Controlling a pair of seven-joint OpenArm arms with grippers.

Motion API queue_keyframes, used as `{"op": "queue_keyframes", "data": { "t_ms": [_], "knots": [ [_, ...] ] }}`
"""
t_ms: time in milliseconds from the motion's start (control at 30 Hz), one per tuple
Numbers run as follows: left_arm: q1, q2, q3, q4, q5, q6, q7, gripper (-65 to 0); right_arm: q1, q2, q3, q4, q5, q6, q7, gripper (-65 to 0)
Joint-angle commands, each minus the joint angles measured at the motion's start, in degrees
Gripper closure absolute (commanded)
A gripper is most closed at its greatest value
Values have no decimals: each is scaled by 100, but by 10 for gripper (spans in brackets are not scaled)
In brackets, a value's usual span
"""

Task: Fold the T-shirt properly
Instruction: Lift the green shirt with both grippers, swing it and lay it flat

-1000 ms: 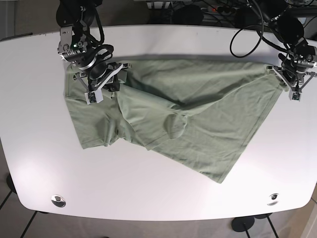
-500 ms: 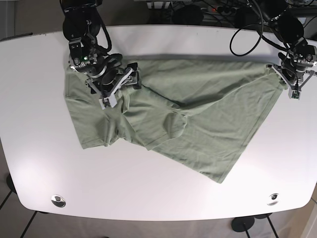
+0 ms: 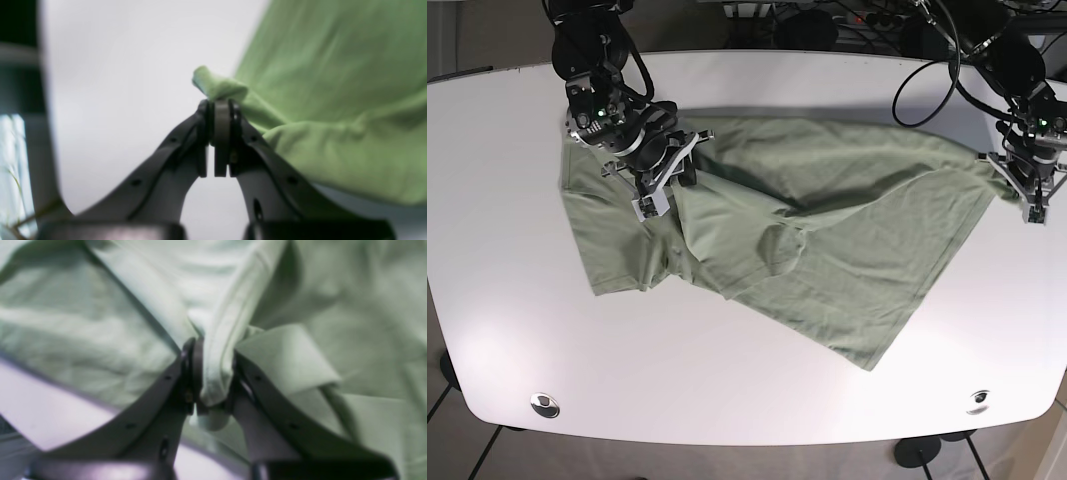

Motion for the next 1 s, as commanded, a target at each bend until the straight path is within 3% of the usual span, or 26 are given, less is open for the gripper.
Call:
{"op": "queue_keyframes", "data": {
  "t_ms": [33, 167, 300, 367, 533, 733, 800, 933, 1000],
  "knots": [
    [-364, -49, 5, 136, -24, 16, -76, 0, 41, 80, 19, 458, 57, 27, 107, -17],
    [-1190, 153, 190, 48, 38, 16, -76, 0, 305, 194, 213, 510, 57, 36, 116, -17],
    [-2342, 144, 1245, -954, -15, 126, -111, 0, 1527, 396, 424, 97, 57, 36, 107, -17],
    [-3115, 144, 1561, -1780, -15, 381, -454, 0, 2292, 449, 406, -421, 57, 45, 107, -17],
    [-4847, 109, 2001, -3556, -6, 917, -1166, -1, 3997, 422, 432, -1916, -5, 660, 107, -17],
    [-7151, -252, 2071, -5473, 20, 1172, -1860, -3, 6107, 528, 406, -2786, 4, 907, 80, -17],
    [-7481, -436, 2071, -5648, 11, 1172, -1843, -3, 6942, 704, 406, -2909, 57, 968, -183, -17],
    [-7481, -656, 2071, -5543, -6, 1120, -1816, -3, 7689, 739, 441, -2857, 57, 1109, -535, -17],
    [-7481, -858, 2001, -4796, -24, 952, -1104, -3, 7426, 739, 670, -2171, 66, 1144, -1054, -17]
  ]
}}
